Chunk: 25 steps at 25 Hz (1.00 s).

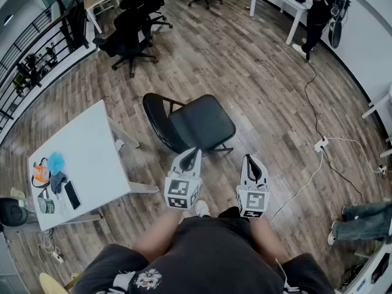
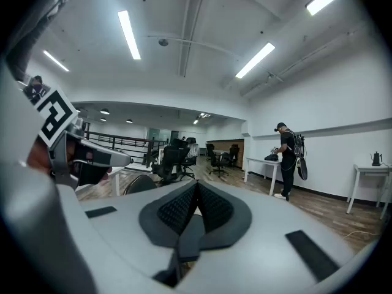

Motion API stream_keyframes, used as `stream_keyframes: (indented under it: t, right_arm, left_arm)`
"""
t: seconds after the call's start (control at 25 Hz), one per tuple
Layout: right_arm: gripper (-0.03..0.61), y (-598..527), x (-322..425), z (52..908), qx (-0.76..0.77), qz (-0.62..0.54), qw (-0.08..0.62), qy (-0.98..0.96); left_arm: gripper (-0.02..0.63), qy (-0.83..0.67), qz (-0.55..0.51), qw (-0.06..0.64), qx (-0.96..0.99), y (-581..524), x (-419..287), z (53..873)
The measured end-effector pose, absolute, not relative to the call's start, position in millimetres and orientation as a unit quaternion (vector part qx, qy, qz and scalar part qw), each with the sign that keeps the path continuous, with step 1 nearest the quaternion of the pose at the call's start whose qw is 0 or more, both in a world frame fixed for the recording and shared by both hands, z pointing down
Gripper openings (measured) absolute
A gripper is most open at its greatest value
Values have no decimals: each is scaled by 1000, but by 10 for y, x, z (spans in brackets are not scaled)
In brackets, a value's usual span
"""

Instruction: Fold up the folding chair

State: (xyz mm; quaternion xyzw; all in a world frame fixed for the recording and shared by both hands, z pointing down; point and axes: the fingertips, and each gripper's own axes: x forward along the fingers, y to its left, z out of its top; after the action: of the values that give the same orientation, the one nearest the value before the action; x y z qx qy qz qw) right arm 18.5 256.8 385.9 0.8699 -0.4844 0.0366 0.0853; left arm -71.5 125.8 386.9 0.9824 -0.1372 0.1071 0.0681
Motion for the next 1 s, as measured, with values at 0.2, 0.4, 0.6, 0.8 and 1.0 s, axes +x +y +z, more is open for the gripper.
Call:
stream_keyframes:
  t: [0.2, 0.4, 0.6, 0.8, 1.0]
  right_arm:
    - [14, 2276, 435, 3964, 865, 47, 88, -491]
    - [14, 1929, 990, 4224, 855, 58, 103, -506]
    - [14, 1453, 1582, 4563, 828, 81, 119, -542]
    - [14, 921, 2198, 4939, 791, 117, 130, -586]
    - [14, 418, 2668, 5412, 751, 142, 146, -628]
  left_arm:
    - [5, -139, 116, 76, 981, 981, -517, 3989]
    - [5, -170, 134, 78, 973, 566, -219, 4170]
    - [5, -217, 161, 85, 959, 74, 172, 4391]
    - [5, -272, 195, 99, 937, -378, 527, 4666]
    - [5, -326, 231, 124, 908, -730, 675, 5080]
